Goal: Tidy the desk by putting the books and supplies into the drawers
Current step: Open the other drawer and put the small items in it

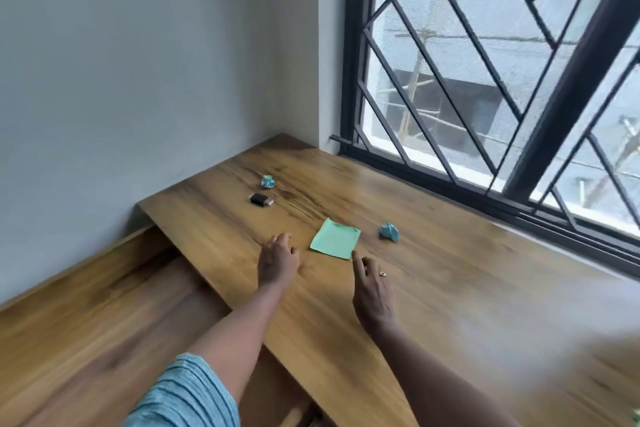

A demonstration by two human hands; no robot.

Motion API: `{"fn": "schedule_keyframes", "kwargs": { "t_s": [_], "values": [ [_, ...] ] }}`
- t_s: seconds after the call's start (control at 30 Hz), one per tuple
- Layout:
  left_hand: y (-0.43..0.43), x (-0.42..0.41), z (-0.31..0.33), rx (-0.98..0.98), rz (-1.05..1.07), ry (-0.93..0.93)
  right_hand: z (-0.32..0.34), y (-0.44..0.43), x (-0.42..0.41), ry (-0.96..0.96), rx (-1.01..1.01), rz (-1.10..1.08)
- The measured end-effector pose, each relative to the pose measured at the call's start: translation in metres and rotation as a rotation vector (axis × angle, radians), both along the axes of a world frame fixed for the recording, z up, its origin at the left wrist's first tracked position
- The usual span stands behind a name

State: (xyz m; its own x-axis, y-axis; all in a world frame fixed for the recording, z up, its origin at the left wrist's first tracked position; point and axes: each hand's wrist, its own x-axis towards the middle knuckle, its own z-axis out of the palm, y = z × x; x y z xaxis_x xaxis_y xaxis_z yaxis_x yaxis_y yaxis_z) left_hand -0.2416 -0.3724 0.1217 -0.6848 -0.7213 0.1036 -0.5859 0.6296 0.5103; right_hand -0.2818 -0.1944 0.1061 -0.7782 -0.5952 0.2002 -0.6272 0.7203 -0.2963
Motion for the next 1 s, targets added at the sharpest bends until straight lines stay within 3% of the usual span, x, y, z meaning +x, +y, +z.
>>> {"fn": "schedule_keyframes", "kwargs": {
  "t_s": [0.13,0.37,0.57,1.0],
  "values": [
    [-0.071,-0.036,0.0,0.046,0.071,-0.121,-0.011,-0.042,-0.017,0.031,-0.015,0.025],
    [-0.156,-0.089,-0.001,-0.198,-0.155,-0.387,-0.036,-0.078,-0.043,0.219,-0.033,0.027],
    [-0.188,-0.106,-0.019,-0.209,-0.196,-0.514,-0.05,-0.076,-0.04,0.361,-0.072,0.081],
    [-0.172,-0.06,-0.033,-0.371,-0.232,-0.177,-0.04,-0.073,-0.025,0.429,-0.051,0.06]
  ]
}}
